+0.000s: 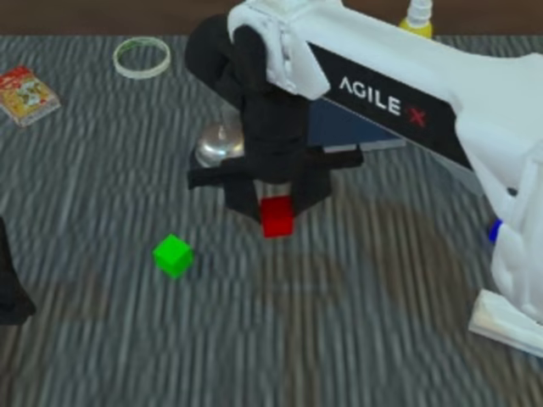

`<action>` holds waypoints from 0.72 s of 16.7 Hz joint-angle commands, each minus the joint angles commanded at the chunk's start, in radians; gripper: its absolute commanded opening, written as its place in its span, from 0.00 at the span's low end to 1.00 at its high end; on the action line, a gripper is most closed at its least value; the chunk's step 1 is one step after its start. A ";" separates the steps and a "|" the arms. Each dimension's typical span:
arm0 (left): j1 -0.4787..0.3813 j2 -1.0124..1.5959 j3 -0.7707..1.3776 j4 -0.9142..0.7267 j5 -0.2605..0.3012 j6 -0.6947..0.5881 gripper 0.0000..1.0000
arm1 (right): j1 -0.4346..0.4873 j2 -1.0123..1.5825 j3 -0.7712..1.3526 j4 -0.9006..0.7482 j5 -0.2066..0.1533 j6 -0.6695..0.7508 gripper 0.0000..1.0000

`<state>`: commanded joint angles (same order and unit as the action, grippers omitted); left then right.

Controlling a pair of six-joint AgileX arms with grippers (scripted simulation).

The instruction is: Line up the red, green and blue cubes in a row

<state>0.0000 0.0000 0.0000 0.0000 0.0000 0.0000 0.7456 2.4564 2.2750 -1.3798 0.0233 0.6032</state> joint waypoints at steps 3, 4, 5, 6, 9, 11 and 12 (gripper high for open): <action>0.000 0.000 0.000 0.000 0.000 0.000 1.00 | 0.096 0.030 0.076 -0.043 0.007 0.197 0.00; 0.000 0.000 0.000 0.000 0.000 0.000 1.00 | 0.120 0.035 0.095 -0.053 0.009 0.241 0.00; 0.000 0.000 0.000 0.000 0.000 0.000 1.00 | 0.139 0.038 0.110 -0.060 0.011 0.274 0.00; 0.000 0.000 0.000 0.000 0.000 0.000 1.00 | 0.153 0.040 0.121 -0.064 0.012 0.298 0.00; 0.000 0.000 0.000 0.000 0.000 0.000 1.00 | 0.162 0.041 0.127 -0.067 0.013 0.312 0.00; 0.000 0.000 0.000 0.000 0.000 0.000 1.00 | 0.158 0.037 0.124 -0.065 0.011 0.312 0.00; 0.000 0.000 0.000 0.000 0.000 0.000 1.00 | 0.158 0.037 0.121 -0.061 0.011 0.312 0.00</action>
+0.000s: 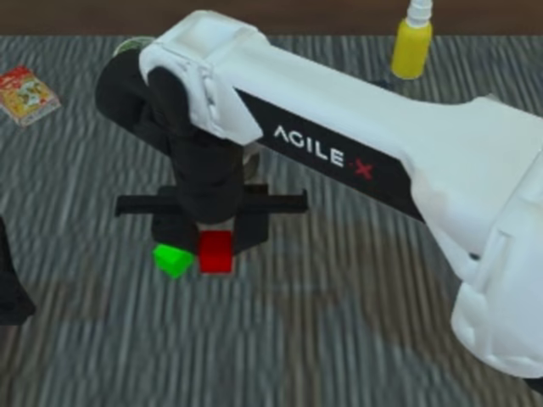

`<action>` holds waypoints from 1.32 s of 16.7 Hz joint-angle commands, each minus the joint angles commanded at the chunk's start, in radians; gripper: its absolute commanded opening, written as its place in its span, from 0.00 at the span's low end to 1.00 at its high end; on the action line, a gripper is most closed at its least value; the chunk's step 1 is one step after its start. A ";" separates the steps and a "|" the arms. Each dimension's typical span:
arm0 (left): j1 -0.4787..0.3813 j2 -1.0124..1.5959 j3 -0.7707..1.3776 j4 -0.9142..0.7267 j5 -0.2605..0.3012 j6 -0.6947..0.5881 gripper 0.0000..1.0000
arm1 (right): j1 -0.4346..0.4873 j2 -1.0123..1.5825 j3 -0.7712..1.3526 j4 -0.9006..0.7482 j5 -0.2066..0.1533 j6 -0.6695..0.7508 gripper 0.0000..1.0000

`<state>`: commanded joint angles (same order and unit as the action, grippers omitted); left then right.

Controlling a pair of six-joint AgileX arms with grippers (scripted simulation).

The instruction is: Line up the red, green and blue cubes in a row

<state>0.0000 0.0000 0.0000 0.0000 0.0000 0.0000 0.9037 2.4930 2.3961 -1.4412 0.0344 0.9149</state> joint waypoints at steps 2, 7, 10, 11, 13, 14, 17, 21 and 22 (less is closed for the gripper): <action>0.000 0.000 0.000 0.000 0.000 0.000 1.00 | -0.001 -0.002 -0.038 0.038 0.001 0.001 0.00; 0.000 0.000 0.000 0.000 0.000 0.000 1.00 | 0.004 0.000 -0.238 0.237 0.002 0.003 0.00; 0.000 0.000 0.000 0.000 0.000 0.000 1.00 | 0.007 0.003 -0.273 0.273 0.002 0.004 0.00; 0.000 0.000 0.000 0.000 0.000 0.000 1.00 | 0.007 0.003 -0.273 0.273 0.002 0.004 0.00; 0.000 0.000 0.000 0.000 0.000 0.000 1.00 | 0.007 0.003 -0.273 0.273 0.002 0.004 0.00; 0.000 0.000 0.000 0.000 0.000 0.000 1.00 | 0.007 0.003 -0.273 0.273 0.002 0.004 0.08; 0.000 0.000 0.000 0.000 0.000 0.000 1.00 | 0.007 0.003 -0.273 0.273 0.002 0.004 0.30; 0.000 0.000 0.000 0.000 0.000 0.000 1.00 | 0.007 0.003 -0.273 0.273 0.002 0.004 0.60; 0.000 0.000 0.000 0.000 0.000 0.000 1.00 | 0.007 0.003 -0.273 0.273 0.002 0.004 0.68</action>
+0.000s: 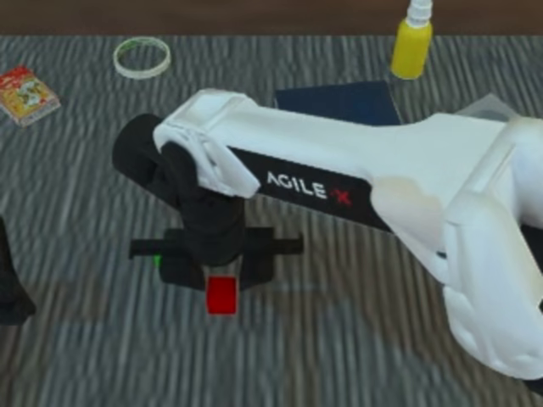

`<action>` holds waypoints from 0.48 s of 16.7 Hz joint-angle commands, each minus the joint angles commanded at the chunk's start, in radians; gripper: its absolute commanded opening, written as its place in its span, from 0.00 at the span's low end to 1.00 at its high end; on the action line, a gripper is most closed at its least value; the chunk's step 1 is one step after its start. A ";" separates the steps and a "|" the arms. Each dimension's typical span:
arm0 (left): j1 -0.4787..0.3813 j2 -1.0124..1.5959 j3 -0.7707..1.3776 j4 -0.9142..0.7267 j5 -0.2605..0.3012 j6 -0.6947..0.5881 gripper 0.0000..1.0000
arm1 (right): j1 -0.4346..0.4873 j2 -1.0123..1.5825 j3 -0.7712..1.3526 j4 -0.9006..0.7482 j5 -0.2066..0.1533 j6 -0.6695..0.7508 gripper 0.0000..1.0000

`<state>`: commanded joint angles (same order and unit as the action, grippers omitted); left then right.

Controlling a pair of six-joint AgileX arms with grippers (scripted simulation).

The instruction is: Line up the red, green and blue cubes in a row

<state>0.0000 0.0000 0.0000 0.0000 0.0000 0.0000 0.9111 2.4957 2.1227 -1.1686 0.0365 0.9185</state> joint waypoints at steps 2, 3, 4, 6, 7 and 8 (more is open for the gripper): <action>0.000 0.000 0.000 0.000 0.000 0.000 1.00 | 0.000 0.000 0.000 0.000 0.000 0.000 0.83; 0.000 0.000 0.000 0.000 0.000 0.000 1.00 | 0.000 0.000 0.000 0.000 0.000 0.000 0.90; 0.000 0.000 0.000 0.000 0.000 0.000 1.00 | 0.000 0.000 0.000 0.000 0.000 0.000 0.98; 0.000 0.000 0.000 0.000 0.000 0.000 1.00 | 0.000 0.000 0.000 0.000 0.000 0.000 1.00; 0.000 0.000 0.000 0.000 0.000 0.000 1.00 | 0.000 0.000 0.000 0.000 0.000 0.000 1.00; 0.000 0.000 0.000 0.000 0.000 0.000 1.00 | 0.000 0.000 0.000 0.000 0.000 0.000 1.00</action>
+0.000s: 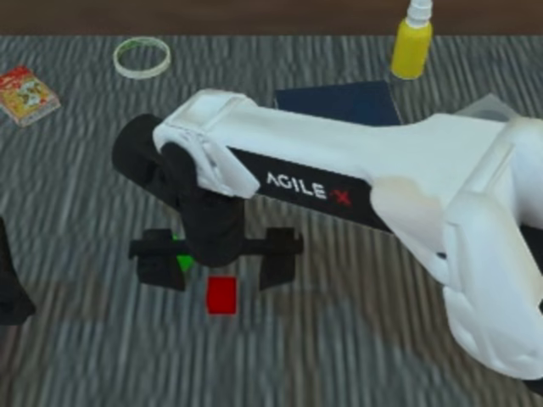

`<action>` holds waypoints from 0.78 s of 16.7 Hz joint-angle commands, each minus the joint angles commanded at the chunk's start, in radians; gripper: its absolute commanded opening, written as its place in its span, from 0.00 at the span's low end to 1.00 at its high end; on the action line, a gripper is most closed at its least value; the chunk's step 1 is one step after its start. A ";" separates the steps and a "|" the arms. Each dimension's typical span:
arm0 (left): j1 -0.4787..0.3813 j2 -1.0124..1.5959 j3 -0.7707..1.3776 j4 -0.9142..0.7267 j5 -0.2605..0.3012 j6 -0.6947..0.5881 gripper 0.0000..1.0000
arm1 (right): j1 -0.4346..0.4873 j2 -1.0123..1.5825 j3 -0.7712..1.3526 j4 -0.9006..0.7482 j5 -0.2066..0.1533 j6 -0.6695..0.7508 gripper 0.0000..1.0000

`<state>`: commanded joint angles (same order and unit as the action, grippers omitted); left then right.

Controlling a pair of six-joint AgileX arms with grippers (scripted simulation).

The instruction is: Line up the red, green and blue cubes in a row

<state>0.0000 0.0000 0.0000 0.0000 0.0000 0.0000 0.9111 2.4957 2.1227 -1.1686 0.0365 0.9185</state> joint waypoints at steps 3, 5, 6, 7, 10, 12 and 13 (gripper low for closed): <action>0.000 0.000 0.000 0.000 0.000 0.000 1.00 | 0.000 0.000 0.000 0.000 0.000 0.000 1.00; 0.000 0.000 0.000 0.000 0.000 0.000 1.00 | -0.003 0.000 0.000 0.000 0.000 0.000 1.00; 0.000 0.000 0.000 0.000 0.000 0.000 1.00 | -0.002 0.000 0.003 -0.004 0.000 0.000 1.00; 0.000 0.000 0.000 0.000 0.000 0.000 1.00 | 0.000 0.002 0.017 -0.017 0.000 0.001 1.00; 0.000 0.000 0.000 0.000 0.000 0.000 1.00 | 0.002 0.000 0.118 -0.121 0.001 0.006 1.00; 0.000 0.000 0.000 0.000 0.000 0.000 1.00 | 0.007 -0.005 0.199 -0.210 0.000 0.005 1.00; 0.000 0.000 0.000 0.000 0.000 0.000 1.00 | 0.009 -0.007 0.227 -0.240 0.000 0.005 1.00</action>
<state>0.0000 0.0000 0.0000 0.0000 0.0000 0.0000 0.9201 2.4883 2.3501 -1.4081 0.0364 0.9231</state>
